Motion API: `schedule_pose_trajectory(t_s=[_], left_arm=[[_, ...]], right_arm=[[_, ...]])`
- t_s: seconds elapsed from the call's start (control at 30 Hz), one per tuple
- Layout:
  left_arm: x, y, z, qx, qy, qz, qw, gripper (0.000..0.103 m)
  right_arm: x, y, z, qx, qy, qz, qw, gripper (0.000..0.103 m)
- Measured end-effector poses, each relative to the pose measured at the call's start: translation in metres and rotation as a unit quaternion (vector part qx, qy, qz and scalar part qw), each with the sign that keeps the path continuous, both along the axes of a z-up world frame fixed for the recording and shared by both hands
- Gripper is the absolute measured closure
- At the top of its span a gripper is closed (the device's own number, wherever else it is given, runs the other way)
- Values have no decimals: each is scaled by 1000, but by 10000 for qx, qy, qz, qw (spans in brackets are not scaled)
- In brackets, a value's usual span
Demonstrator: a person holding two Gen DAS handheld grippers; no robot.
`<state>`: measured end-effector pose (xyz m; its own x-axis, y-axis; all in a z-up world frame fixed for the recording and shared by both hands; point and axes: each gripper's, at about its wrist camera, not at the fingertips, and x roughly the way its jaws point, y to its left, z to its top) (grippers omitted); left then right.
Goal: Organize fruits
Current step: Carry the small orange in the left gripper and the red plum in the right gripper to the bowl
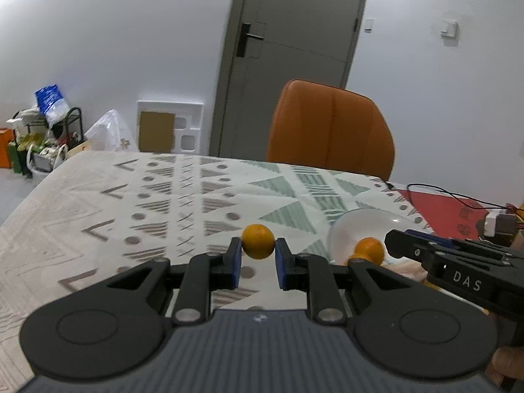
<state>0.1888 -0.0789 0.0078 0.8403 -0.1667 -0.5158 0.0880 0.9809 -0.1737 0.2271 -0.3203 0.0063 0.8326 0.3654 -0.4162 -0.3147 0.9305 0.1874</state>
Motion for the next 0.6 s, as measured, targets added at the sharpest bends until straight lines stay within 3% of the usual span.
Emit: schedule_pose_trajectory(t_s=[0.6], left_arm=[[19, -69, 3, 395, -64, -362, 9985, 83]], right_arm=[[11, -64, -2, 262, -191, -380, 9987, 82]])
